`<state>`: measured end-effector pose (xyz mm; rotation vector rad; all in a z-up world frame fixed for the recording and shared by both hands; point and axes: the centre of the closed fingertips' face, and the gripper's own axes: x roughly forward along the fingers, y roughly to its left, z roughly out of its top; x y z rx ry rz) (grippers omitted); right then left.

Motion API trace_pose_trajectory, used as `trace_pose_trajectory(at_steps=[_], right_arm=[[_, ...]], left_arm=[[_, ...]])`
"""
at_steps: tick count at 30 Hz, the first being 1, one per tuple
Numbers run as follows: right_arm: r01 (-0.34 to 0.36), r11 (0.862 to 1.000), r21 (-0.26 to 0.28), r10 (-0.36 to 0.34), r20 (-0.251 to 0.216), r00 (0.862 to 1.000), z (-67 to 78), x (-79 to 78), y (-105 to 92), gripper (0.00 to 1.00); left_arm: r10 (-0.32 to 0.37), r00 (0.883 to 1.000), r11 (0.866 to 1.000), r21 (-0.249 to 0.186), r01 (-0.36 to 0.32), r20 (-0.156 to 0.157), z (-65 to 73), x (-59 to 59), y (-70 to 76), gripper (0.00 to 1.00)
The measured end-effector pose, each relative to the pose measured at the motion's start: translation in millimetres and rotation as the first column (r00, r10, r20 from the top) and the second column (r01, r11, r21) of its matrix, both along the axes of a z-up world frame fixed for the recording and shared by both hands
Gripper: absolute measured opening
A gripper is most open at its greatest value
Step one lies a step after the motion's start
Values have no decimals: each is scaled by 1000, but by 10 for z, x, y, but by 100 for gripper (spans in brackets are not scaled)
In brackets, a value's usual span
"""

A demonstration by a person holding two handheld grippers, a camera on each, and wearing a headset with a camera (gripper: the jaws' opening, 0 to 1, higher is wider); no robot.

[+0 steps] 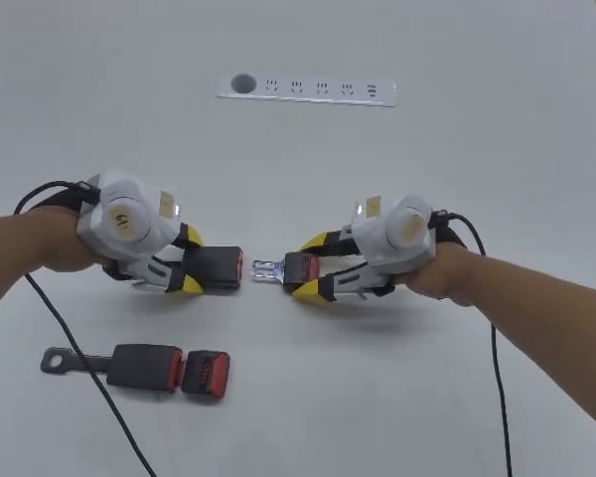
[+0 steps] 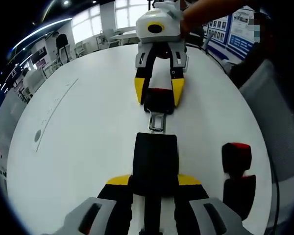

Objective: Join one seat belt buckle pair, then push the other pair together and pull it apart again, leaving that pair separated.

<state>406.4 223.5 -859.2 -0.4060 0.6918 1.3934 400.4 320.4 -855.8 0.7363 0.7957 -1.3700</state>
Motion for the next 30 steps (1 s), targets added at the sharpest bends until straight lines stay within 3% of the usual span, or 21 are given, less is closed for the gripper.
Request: trace_pose_trajectory(at_steps=[12, 25, 30], right_arm=[[-14, 1000, 6, 14, 9, 1000, -8, 3, 284, 36], [-19, 1000, 0, 19, 2, 1000, -5, -13, 295, 35], [-23, 1000, 8, 23, -4, 1000, -6, -11, 408, 35]], left_arm=[[-21, 1000, 1000, 17, 21, 0, 1, -13, -7, 33], [-37, 999, 999, 25, 37, 6, 2, -17, -11, 33], [-54, 999, 998, 40, 54, 3, -2, -21, -22, 32]])
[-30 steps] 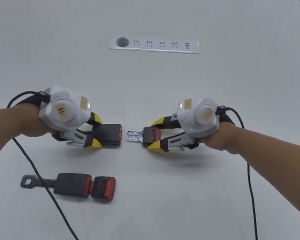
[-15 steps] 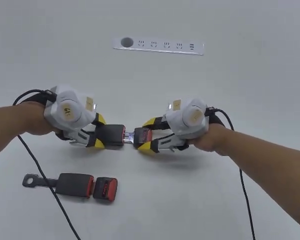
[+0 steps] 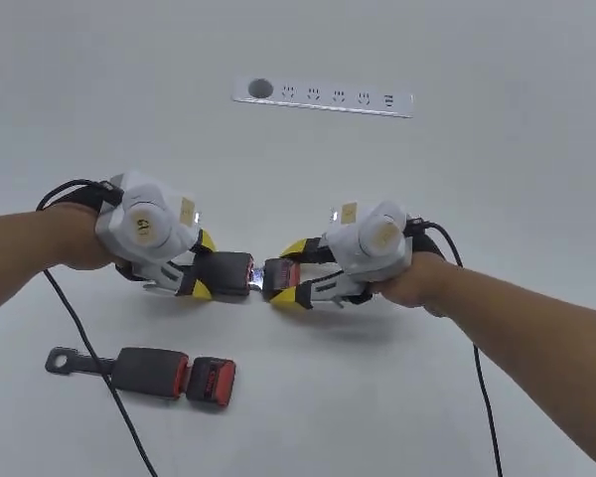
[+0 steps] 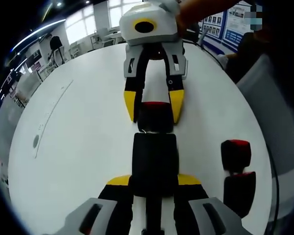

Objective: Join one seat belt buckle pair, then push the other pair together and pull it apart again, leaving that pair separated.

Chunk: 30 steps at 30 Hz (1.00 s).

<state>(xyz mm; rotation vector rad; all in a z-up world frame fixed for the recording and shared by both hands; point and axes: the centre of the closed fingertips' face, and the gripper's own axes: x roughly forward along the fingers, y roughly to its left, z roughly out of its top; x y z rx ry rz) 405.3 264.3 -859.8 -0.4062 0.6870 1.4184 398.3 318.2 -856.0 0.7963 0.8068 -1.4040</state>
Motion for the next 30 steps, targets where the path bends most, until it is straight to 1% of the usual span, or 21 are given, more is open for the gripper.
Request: trace_pose_trajectory(at_steps=[4, 9, 11, 14, 16, 21, 30], right_arm=[[12, 1000, 2, -12, -5, 1000, 3, 17, 9, 35], [11, 1000, -19, -11, -4, 1000, 4, 10, 10, 34], [10, 999, -33, -10, -2, 1000, 0, 9, 14, 34], [11, 998, -57, -11, 7, 1000, 1, 4, 22, 34], [18, 998, -54, -18, 6, 1000, -8, 5, 8, 34], [18, 998, -61, -17, 9, 1000, -8, 0, 2, 34], [19, 997, -68, -18, 13, 1000, -8, -6, 6, 35]], left_arm=[[-7, 1000, 1000, 2, 7, 0, -4, 7, 0, 32], [-6, 1000, 1000, 4, 6, -1, -6, 17, -5, 32], [-8, 1000, 1000, 11, 8, -1, -9, 20, -7, 32], [-5, 1000, 1000, 8, 5, -3, -9, 23, -6, 32], [0, 1000, 1000, 4, 0, -4, -9, 25, -7, 32], [-3, 1000, 1000, 15, 3, -4, -9, 24, -14, 32], [1, 1000, 1000, 13, -1, -5, -6, 20, -14, 33]])
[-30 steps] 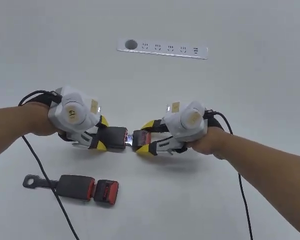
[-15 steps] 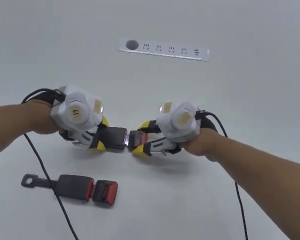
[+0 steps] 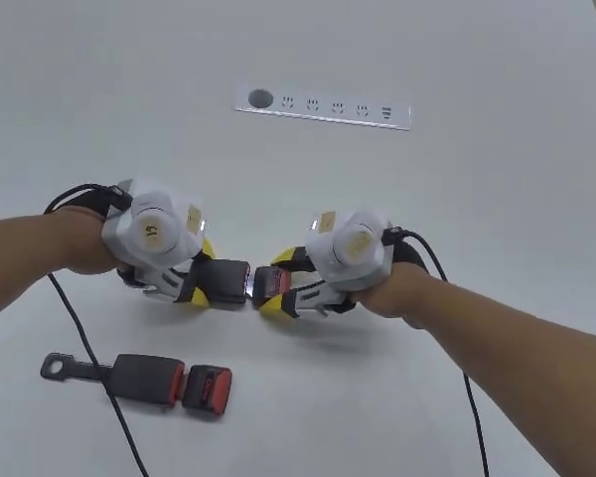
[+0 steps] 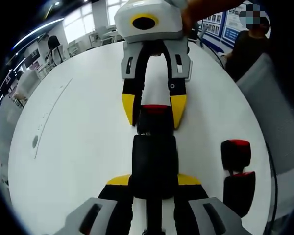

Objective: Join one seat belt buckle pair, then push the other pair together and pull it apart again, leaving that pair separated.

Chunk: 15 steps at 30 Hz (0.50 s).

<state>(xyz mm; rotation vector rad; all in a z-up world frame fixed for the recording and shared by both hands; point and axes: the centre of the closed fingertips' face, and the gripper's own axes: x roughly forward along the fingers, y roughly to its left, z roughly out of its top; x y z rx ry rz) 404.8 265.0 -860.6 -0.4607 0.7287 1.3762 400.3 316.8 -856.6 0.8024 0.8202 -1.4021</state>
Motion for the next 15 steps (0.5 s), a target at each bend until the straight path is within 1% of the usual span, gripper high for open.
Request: trace_pose_trajectory(at_steps=[15], right_arm=[[3, 1000, 4, -3, -2, 1000, 3, -8, 7, 35]], left_arm=[[5, 1000, 1000, -1, -5, -1, 1, 2, 10, 33]])
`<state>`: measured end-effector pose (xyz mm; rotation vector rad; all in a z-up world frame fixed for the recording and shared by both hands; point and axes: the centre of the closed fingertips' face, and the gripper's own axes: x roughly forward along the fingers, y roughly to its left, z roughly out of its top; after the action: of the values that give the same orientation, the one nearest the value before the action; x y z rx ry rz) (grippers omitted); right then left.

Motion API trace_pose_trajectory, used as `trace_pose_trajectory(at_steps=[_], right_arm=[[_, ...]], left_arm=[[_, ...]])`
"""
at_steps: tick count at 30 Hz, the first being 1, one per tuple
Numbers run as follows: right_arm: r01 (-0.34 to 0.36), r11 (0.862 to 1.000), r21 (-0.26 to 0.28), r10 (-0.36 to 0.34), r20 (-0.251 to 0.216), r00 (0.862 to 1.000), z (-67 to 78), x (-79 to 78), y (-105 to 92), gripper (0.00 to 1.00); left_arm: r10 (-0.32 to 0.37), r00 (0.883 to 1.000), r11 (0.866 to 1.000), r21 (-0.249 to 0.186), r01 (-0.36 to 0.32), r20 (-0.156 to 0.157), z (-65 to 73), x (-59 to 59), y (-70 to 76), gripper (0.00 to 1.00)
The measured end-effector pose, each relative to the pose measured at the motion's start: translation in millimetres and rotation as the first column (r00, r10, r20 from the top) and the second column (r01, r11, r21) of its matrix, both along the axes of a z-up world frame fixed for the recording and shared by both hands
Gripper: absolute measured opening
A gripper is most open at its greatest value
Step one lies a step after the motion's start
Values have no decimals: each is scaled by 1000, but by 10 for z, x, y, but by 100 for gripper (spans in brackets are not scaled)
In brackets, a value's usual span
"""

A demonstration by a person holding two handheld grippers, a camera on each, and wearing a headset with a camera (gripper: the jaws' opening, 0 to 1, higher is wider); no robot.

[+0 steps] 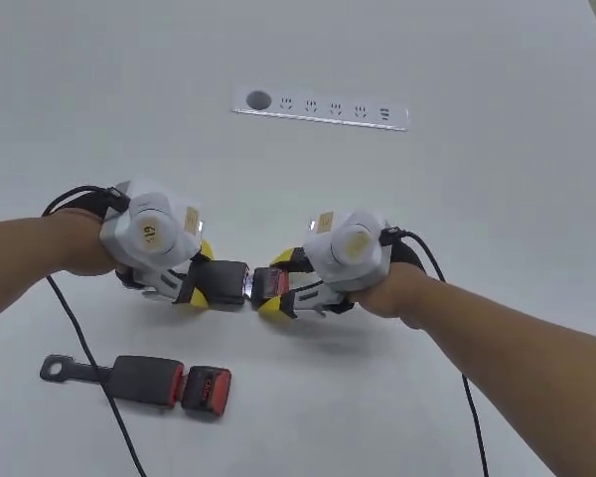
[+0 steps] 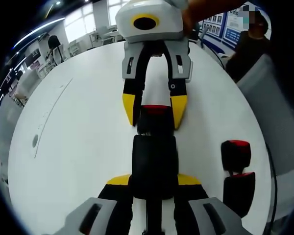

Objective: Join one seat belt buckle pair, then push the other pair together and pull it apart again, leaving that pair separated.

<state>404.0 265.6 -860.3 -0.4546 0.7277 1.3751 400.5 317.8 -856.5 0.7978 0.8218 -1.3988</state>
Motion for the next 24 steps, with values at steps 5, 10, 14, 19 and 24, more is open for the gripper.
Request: trace_pose_trajectory(at_steps=[5, 10, 14, 19, 24], right_arm=[[0, 1000, 1, 0, 1, 1000, 2, 1, 0, 35], [6, 1000, 6, -6, 1, 1000, 3, -2, 1, 35], [5, 1000, 6, -5, 3, 1000, 0, 1, -3, 35], [10, 1000, 5, -10, -1, 1000, -2, 4, -16, 35], [9, 1000, -1, -9, 3, 1000, -11, 8, -85, 35]], left_arm=[[6, 1000, 1000, 0, -6, -2, -2, 0, 3, 33], [9, 1000, 1000, -4, -9, -3, -1, 0, 3, 33], [16, 1000, 1000, -10, -16, -6, 0, -2, 5, 33], [36, 999, 999, -26, -36, -11, 0, -2, 10, 33], [44, 999, 998, -37, -44, -9, 3, -6, 16, 33]])
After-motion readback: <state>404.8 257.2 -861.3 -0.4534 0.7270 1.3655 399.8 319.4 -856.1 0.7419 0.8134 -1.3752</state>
